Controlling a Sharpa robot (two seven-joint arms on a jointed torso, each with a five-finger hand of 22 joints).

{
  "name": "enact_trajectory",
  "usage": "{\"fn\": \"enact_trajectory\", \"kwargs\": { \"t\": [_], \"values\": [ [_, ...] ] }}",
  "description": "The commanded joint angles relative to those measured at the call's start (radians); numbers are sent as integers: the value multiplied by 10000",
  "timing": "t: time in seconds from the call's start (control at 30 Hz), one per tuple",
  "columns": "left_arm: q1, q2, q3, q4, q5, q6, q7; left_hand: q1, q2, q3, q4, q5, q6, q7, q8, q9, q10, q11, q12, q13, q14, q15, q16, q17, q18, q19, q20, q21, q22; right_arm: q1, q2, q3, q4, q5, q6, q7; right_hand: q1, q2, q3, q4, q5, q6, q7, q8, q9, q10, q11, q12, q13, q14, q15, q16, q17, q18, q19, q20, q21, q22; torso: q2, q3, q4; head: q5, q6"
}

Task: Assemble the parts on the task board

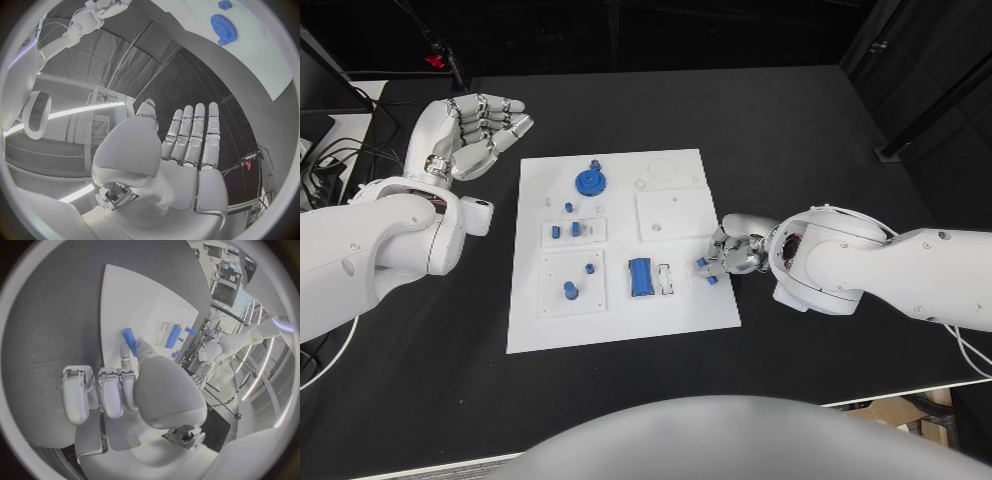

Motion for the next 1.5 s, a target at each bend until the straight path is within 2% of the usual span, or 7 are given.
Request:
{"fn": "enact_trajectory", "kwargs": {
  "t": [0.03,0.23,0.37,0.73,0.9,1.27,1.5],
  "values": [
    [15,-8,9,28,21,61,148,-1,107,-49,-6,40,-69,324,34,-11,-98,4,36,-12,-84,-8,36,-9,105,61,-27,-27,-9,-57,-92,-54,91,762,-905,853,174,79,88,-2,104,89,-4,28,-411,1075,75,20,2617,1057,53,25,2628,-74,1039,57,32,2635,9,1,-6,10,0],
    [15,-7,9,17,21,71,146,0,111,-51,-5,40,-71,324,36,-11,-99,4,39,-12,-84,-8,38,-11,105,61,-27,-26,-11,-56,-285,-52,354,1323,-1432,1451,71,-60,355,-49,378,387,1,-158,-583,1075,80,20,2617,1057,50,25,2628,-74,1039,71,32,2635,4,-2,-6,21,0],
    [15,9,9,9,21,78,146,0,111,-51,-5,40,-71,324,36,-11,-99,4,39,-12,-84,-8,38,-11,105,61,-27,-26,-11,-55,-316,-51,388,1453,-1515,1590,46,-100,413,-60,431,433,10,-238,-636,1075,90,20,2617,1057,48,25,2628,-74,1039,71,32,2635,5,-9,10,-10,0],
    [14,27,9,-6,21,85,140,0,111,-51,-5,40,-71,324,36,-11,-99,4,39,-12,-84,-8,38,-11,105,61,-27,-26,-11,-54,-299,-51,336,1700,-1779,2039,52,-130,553,-104,514,542,10,-355,-717,1075,93,20,2617,1057,48,25,2628,-74,1039,71,32,2635,4,-10,22,11,0],
    [14,31,9,-9,21,91,138,0,111,-51,-5,40,-71,324,36,-11,-99,4,39,-12,-84,-8,38,-11,105,61,-27,-26,-11,-54,-276,-50,307,2134,-1871,2361,51,-139,591,-116,544,593,2,-376,-734,1075,89,20,2617,1057,47,25,2628,-74,1039,71,32,2635,8,0,7,81,0],
    [14,38,9,-7,21,95,132,0,111,-51,-5,40,-71,324,36,-11,-99,4,39,-12,-84,-8,38,-11,105,61,-27,-26,-11,-51,-14,-48,254,4694,-1361,2770,-99,-242,652,-99,861,731,2,-546,-840,1075,86,20,2617,1057,45,25,2628,-74,1039,69,32,2635,6,-4,19,230,0],
    [14,42,9,-4,21,90,130,-4,127,-59,-2,40,-79,325,41,-12,-103,4,47,-12,-84,-9,47,-18,105,61,-26,-27,-18,-50,204,-48,97,5502,-937,2366,-152,-269,656,-104,1056,802,-6,-602,-875,1075,78,20,2617,1057,47,25,2628,-74,1039,70,32,2635,10,-7,13,287,0]
  ]
}}
